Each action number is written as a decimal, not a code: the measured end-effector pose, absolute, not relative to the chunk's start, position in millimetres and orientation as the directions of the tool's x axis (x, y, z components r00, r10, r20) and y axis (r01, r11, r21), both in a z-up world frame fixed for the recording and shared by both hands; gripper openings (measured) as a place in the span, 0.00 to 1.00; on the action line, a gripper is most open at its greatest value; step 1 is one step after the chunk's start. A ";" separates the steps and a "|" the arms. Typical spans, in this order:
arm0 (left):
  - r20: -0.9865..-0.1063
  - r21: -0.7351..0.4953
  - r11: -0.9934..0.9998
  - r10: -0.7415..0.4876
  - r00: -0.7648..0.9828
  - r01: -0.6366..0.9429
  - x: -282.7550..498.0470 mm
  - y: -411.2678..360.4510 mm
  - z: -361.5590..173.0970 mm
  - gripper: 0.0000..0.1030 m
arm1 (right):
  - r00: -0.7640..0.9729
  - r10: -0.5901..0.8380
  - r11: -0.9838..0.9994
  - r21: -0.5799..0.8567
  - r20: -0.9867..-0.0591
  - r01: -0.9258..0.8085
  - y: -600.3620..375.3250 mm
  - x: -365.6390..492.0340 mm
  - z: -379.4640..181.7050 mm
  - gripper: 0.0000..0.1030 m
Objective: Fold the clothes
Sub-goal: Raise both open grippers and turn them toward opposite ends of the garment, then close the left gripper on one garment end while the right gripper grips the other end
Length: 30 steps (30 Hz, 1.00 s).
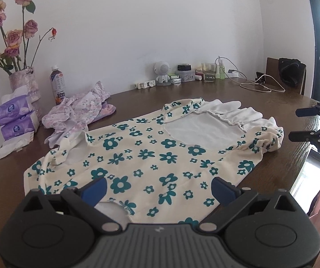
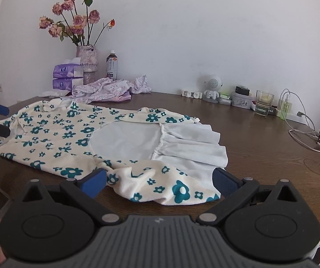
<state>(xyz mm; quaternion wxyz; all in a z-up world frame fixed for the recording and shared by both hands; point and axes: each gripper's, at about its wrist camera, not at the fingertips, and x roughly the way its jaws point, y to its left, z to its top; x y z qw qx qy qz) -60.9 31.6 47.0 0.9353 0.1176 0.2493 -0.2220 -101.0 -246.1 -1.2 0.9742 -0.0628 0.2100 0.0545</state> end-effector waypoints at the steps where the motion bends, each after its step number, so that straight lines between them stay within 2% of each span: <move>1: -0.521 0.118 0.872 -0.354 0.777 0.476 -60.8 30.1 46.1 0.96 | 0.906 0.073 0.985 -0.115 -0.416 -0.132 -245.3 -101.6 -1.0 1.00; 6: -0.550 0.220 0.834 -0.322 0.770 0.505 -58.8 18.6 45.7 0.93 | 0.909 0.078 0.960 -0.217 -0.409 -0.180 -233.9 -104.6 -1.0 0.99; 13: -0.598 0.384 0.721 -0.282 0.750 0.577 -68.4 5.5 43.4 0.89 | 0.892 0.113 0.819 -0.468 -0.437 -0.333 -218.2 -100.1 4.0 0.99; 15: -0.612 0.410 0.698 -0.266 0.744 0.587 -69.2 4.6 41.0 0.86 | 0.883 0.114 0.752 -0.542 -0.456 -0.377 -213.5 -96.8 2.8 0.95; 17: -0.630 0.426 0.674 -0.259 0.733 0.604 -69.4 3.6 39.3 0.77 | 0.870 0.108 0.701 -0.584 -0.480 -0.409 -210.9 -90.5 0.7 0.84; 19: -0.648 0.427 0.655 -0.259 0.716 0.623 -70.1 2.7 38.3 0.74 | 0.850 0.120 0.667 -0.593 -0.513 -0.452 -210.1 -84.2 -1.2 0.75; 21: -0.664 0.432 0.633 -0.259 0.701 0.643 -72.5 2.6 36.5 0.69 | 0.834 0.128 0.636 -0.601 -0.536 -0.484 -207.8 -80.9 -3.1 0.73; 24: -0.687 0.446 0.607 -0.239 0.686 0.658 -76.1 3.6 33.1 0.56 | 0.821 0.137 0.592 -0.619 -0.554 -0.516 -205.7 -79.1 -7.1 0.70; 25: -0.698 0.454 0.594 -0.227 0.680 0.664 -77.6 4.1 31.9 0.47 | 0.820 0.138 0.577 -0.628 -0.555 -0.522 -205.6 -78.9 -8.8 0.67; 26: -0.707 0.461 0.580 -0.218 0.673 0.672 -78.7 5.1 30.9 0.43 | 0.819 0.140 0.564 -0.635 -0.557 -0.528 -205.6 -78.9 -10.0 0.65; 30: -0.719 0.492 0.526 -0.203 0.665 0.693 -81.1 5.4 29.3 0.43 | 0.809 0.121 0.550 -0.640 -0.575 -0.537 -209.2 -75.5 -13.3 0.60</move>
